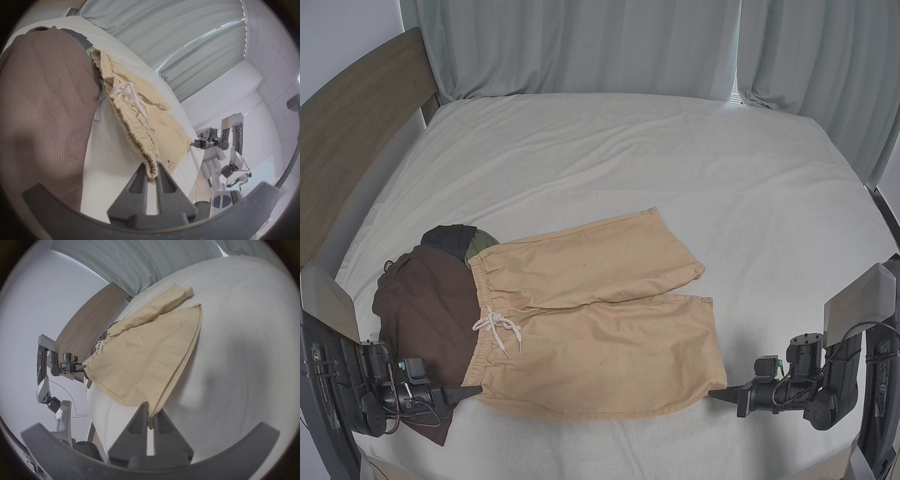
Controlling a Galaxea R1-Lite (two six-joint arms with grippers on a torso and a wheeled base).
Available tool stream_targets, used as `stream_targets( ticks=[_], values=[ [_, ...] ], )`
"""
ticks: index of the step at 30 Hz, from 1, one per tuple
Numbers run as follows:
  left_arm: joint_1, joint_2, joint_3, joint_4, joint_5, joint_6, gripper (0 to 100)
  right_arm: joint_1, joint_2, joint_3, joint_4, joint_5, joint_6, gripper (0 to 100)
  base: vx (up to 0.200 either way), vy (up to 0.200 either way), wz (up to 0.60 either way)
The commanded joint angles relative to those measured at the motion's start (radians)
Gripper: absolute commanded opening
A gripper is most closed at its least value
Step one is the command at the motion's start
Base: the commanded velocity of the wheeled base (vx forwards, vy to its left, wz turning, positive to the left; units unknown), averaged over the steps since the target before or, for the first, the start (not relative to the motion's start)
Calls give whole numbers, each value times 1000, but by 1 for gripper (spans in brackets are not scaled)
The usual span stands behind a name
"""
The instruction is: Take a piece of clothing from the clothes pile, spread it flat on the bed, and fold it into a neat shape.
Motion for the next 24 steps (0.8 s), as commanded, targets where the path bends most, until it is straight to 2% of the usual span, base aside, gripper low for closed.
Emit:
stream_targets(
  ticks=[1,10,24],
  values=[
    [4,26,43,1,2,40,0,-1,0,31,0,1,-7,0,0,0,0],
    [7,105,57,1,5,187,0,0,-2,44,0,-1,-9,0,0,0,0],
    [7,102,63,1,5,193,0,3,-2,45,0,1,-9,0,0,0,0]
  ],
)
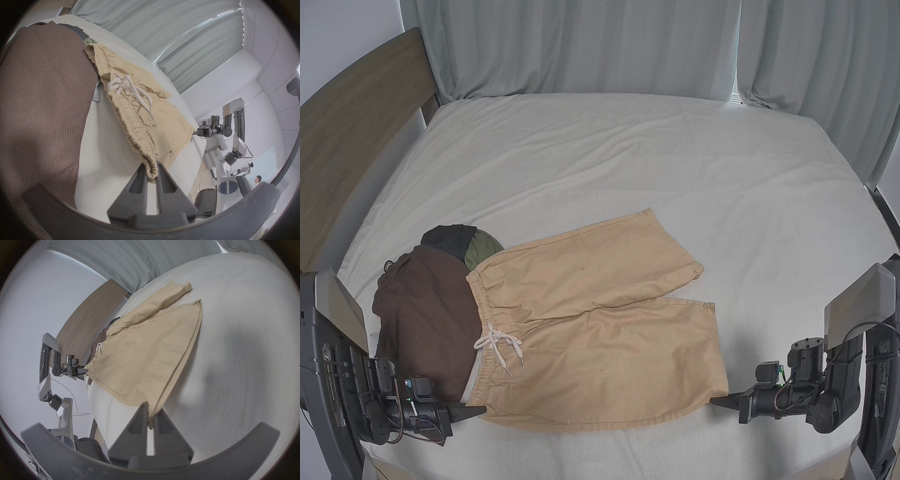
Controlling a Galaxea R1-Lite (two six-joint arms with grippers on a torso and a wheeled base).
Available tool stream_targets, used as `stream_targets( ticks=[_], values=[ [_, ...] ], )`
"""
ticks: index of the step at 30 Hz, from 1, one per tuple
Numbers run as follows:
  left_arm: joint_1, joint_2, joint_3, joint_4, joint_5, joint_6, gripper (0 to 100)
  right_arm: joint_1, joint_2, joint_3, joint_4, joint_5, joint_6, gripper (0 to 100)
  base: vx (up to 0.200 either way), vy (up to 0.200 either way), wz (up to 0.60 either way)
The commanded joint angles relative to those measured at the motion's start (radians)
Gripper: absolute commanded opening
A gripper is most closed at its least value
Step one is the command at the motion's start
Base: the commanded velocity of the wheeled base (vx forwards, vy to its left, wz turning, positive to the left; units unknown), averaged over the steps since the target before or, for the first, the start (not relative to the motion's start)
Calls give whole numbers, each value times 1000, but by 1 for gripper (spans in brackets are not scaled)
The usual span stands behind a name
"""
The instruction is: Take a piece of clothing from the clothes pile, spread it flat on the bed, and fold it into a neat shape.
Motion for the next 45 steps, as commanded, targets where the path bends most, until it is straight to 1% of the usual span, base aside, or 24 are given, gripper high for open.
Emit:
stream_targets(
  ticks=[1,7,10,12,15,18,19,22,26,29,33,35,39,45],
  values=[
    [1,3,7,1,0,0,0,2,-1,1,0,1,0,0,0,0,0],
    [1,0,21,-1,-3,5,0,5,-7,18,0,1,-6,0,0,0,0],
    [1,0,33,-1,-7,6,0,2,-6,27,0,2,-35,0,0,0,0],
    [1,0,41,-1,-7,9,0,-2,-6,35,0,19,-57,0,0,0,0],
    [4,5,41,1,-8,34,0,-5,-7,41,0,34,-75,0,0,0,0],
    [18,9,41,1,-8,49,0,-5,-11,46,0,34,-75,0,0,0,0],
    [25,17,41,1,-11,69,0,-5,-11,49,0,34,-78,0,0,0,0],
    [30,29,43,2,-39,108,0,-7,-12,57,0,36,-94,0,0,0,0],
    [45,43,41,5,-66,137,0,-9,-11,69,0,42,-123,0,0,0,0],
    [47,43,43,10,-92,138,0,-15,-12,72,0,57,-140,0,0,0,0],
    [47,37,41,5,-138,137,0,-21,-14,66,-2,60,-140,0,0,0,0],
    [45,29,41,1,-143,134,0,-22,-14,53,-2,62,-140,0,0,0,0],
    [32,-8,27,-1,-151,128,0,-21,-35,40,-2,88,-137,0,0,0,0],
    [21,-21,-31,-1,-154,109,0,-19,-78,23,-2,88,-126,0,0,0,0]
  ],
)
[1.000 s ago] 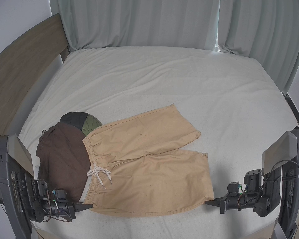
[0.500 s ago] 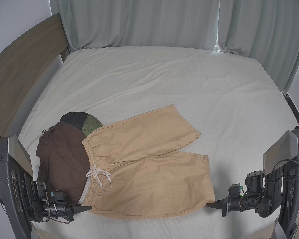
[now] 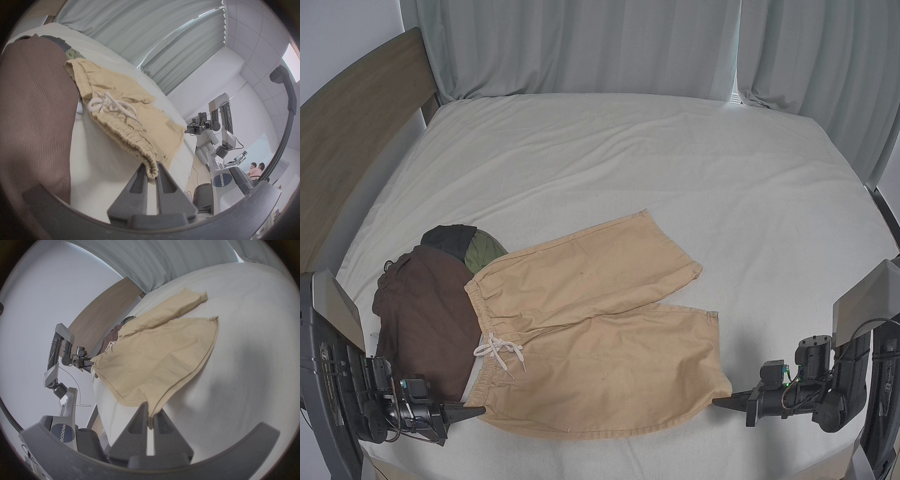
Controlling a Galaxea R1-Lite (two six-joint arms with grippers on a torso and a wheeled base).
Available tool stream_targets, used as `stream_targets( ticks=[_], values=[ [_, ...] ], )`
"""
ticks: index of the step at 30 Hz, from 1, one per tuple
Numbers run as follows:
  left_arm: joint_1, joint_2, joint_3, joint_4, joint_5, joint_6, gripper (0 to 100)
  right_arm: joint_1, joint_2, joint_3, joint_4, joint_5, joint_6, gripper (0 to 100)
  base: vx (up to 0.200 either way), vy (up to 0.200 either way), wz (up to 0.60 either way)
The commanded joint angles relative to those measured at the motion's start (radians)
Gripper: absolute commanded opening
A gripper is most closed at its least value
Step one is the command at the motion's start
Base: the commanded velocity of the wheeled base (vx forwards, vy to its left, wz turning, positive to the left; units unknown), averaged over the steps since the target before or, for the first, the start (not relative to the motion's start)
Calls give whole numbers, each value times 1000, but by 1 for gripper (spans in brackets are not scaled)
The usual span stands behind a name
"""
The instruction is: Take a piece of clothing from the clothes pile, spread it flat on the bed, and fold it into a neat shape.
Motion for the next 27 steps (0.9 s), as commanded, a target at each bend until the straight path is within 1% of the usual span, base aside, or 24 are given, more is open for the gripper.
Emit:
stream_targets(
  ticks=[1,2,3,4,6,12,17,27],
  values=[
    [-7,-19,-32,-1,-2,-11,0,2,-36,-11,-1,1,6,0,0,0,0],
    [-15,-26,-40,-1,-6,-38,0,6,-55,-11,-1,1,27,0,0,0,0],
    [-15,-26,-40,-1,-6,-38,0,6,-55,-11,-1,1,27,0,0,0,0],
    [-21,-42,-40,-1,-6,-57,0,9,-78,-11,-1,1,56,0,0,0,0],
    [-29,-65,-40,-1,-6,-78,0,12,-105,-17,-1,1,79,0,0,0,0],
    [-55,-133,-45,-1,-8,-146,0,14,-156,-26,-1,1,96,0,0,0,0],
    [-58,-150,-49,-1,-10,-161,0,12,-177,-29,-1,1,96,0,0,0,0],
    [-63,-153,-68,-3,-10,-160,0,12,-188,-29,-1,1,99,0,0,0,0]
  ],
)
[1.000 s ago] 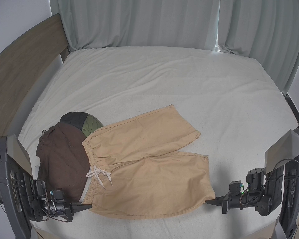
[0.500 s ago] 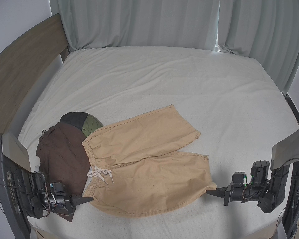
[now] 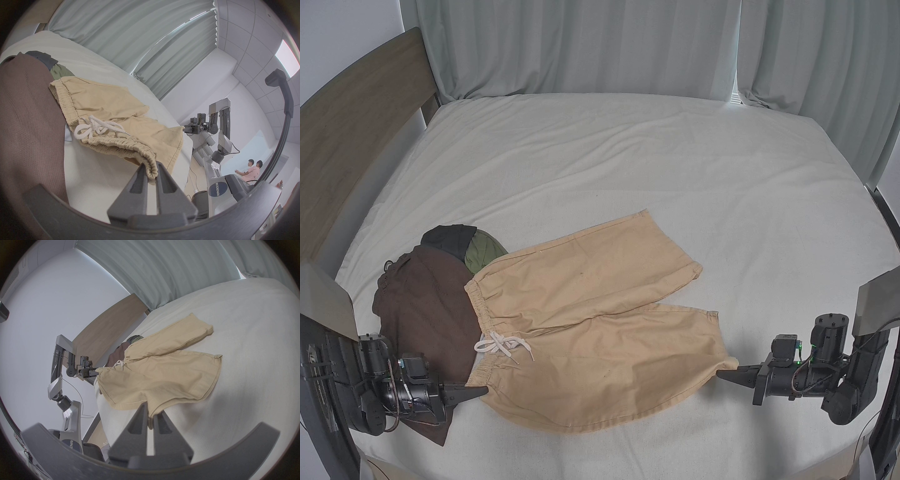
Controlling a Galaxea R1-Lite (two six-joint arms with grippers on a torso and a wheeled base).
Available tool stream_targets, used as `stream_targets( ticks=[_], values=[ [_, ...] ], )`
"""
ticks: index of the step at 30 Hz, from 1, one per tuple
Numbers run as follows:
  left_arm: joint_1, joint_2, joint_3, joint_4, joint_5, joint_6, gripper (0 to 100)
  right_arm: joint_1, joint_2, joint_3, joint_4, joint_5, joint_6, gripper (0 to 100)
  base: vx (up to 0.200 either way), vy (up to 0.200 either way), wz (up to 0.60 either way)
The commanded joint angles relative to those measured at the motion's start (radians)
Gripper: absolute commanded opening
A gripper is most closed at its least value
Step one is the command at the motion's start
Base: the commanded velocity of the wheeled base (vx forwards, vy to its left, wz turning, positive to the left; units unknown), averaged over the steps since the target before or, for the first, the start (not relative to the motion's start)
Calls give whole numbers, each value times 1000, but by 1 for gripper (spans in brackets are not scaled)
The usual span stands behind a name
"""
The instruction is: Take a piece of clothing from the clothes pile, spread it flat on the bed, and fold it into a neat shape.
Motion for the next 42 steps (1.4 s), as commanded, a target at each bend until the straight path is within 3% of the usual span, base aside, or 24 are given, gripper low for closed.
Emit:
stream_targets(
  ticks=[1,20,32,42],
  values=[
    [2,-11,-3,-1,0,0,0,0,-10,1,-1,0,0,0,0,0,0],
    [0,-35,-78,-1,0,-29,0,5,-70,12,1,0,0,0,0,0,0],
    [-1,-173,-106,-1,2,-256,0,6,-82,7,1,0,-2,0,0,0,0],
    [-1,-187,-177,-1,11,-288,0,22,-138,7,1,-1,18,0,0,0,0]
  ],
)
